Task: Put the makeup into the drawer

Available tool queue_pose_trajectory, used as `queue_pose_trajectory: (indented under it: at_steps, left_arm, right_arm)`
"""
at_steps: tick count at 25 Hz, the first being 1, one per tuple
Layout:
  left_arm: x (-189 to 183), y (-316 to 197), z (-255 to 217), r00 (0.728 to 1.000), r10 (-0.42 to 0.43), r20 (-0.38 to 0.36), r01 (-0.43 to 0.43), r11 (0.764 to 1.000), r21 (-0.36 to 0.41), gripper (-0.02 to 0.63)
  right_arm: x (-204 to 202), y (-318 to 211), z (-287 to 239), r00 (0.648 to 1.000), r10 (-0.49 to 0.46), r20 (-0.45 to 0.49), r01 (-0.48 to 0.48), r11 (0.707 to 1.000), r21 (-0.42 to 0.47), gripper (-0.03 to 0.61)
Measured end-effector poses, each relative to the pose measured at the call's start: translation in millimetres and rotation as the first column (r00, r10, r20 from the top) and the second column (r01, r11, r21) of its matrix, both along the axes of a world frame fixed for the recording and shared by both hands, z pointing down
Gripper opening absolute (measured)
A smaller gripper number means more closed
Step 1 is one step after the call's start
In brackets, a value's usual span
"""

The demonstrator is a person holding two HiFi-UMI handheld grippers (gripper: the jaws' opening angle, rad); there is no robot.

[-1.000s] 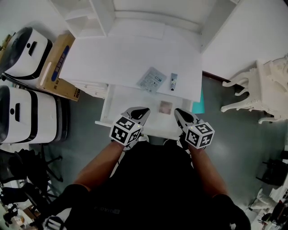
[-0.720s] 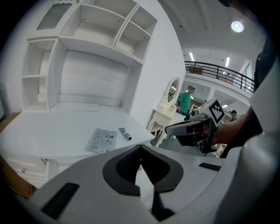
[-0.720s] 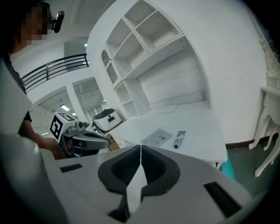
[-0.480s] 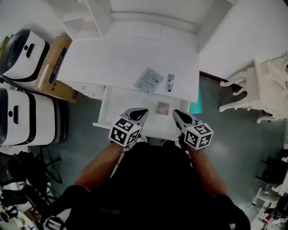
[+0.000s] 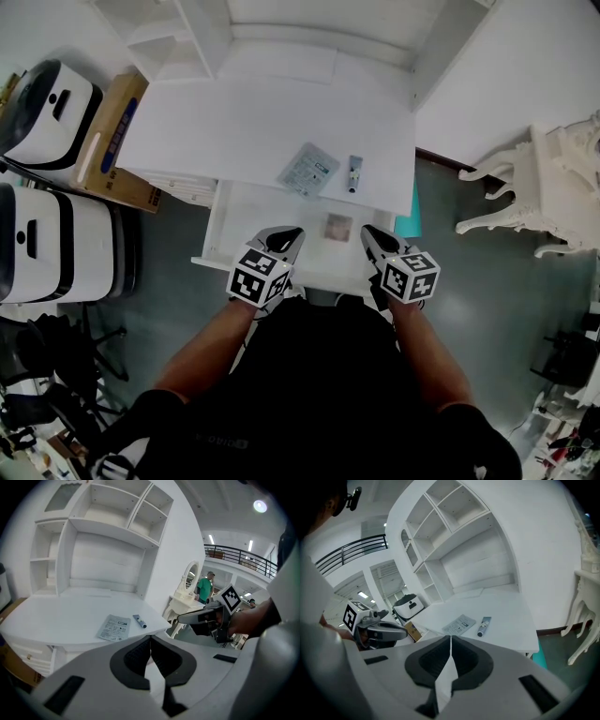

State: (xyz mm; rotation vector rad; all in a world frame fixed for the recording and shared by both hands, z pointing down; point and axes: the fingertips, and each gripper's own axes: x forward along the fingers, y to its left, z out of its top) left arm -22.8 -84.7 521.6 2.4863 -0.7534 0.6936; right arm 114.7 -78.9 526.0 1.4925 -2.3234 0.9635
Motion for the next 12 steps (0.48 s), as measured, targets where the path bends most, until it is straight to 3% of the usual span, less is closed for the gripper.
queue_pose_trajectory:
  at_steps: [4,12]
  left_arm:
    - [-3,-2,2,0.999,0.001,0.047,-0.002,1.0,0.028,0.011]
    - [-19,-5,-1,0.996,-0.084,0.043,0.082,0.996,0.03,0.011]
  right_arm:
    - [10,-26,15,0.998,0.037,-0.059,-0.038,0.999,-0.019,0.032]
    - [31,-80,56,0.986,0.088,-0.139,-0.097,0.993,-0.065,0.035]
